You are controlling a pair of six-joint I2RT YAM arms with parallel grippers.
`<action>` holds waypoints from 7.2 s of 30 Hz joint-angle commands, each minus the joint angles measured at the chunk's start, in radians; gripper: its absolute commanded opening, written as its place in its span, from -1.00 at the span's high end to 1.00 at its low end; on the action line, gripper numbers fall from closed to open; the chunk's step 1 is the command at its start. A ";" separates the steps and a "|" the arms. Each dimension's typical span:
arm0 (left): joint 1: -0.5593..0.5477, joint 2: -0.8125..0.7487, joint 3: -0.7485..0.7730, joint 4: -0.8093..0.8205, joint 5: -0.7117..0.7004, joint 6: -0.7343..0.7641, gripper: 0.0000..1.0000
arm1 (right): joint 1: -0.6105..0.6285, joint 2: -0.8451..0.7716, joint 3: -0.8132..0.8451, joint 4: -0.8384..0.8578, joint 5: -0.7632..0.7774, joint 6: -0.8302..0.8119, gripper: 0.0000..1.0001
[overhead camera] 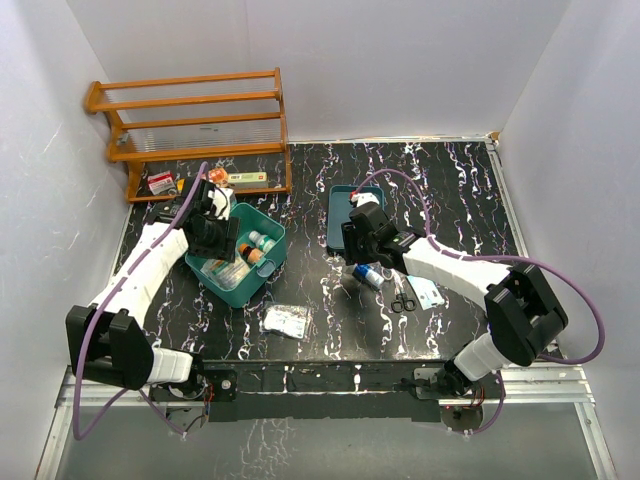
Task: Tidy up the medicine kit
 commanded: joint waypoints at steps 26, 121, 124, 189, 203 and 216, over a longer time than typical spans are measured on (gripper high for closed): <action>0.004 0.005 -0.134 0.197 0.016 -0.085 0.22 | -0.004 0.039 0.059 0.058 -0.058 0.046 0.21; 0.004 -0.382 0.088 0.156 -0.326 -0.488 -0.06 | 0.463 0.283 0.049 0.241 -0.054 -0.110 0.36; 0.004 -0.381 0.085 0.160 -0.329 -0.486 -0.06 | 0.464 0.257 0.015 0.235 -0.016 -0.095 0.78; 0.005 -0.358 -0.114 0.547 0.783 -0.226 0.92 | 0.464 -0.274 0.192 0.198 0.292 -0.108 0.35; 0.006 -0.244 0.109 0.063 0.262 0.070 0.92 | 0.337 -0.176 0.192 0.080 0.374 -0.031 -0.18; 0.128 -0.074 0.138 -0.057 0.350 0.155 0.92 | 0.204 -0.161 0.172 0.073 0.211 -0.119 -0.13</action>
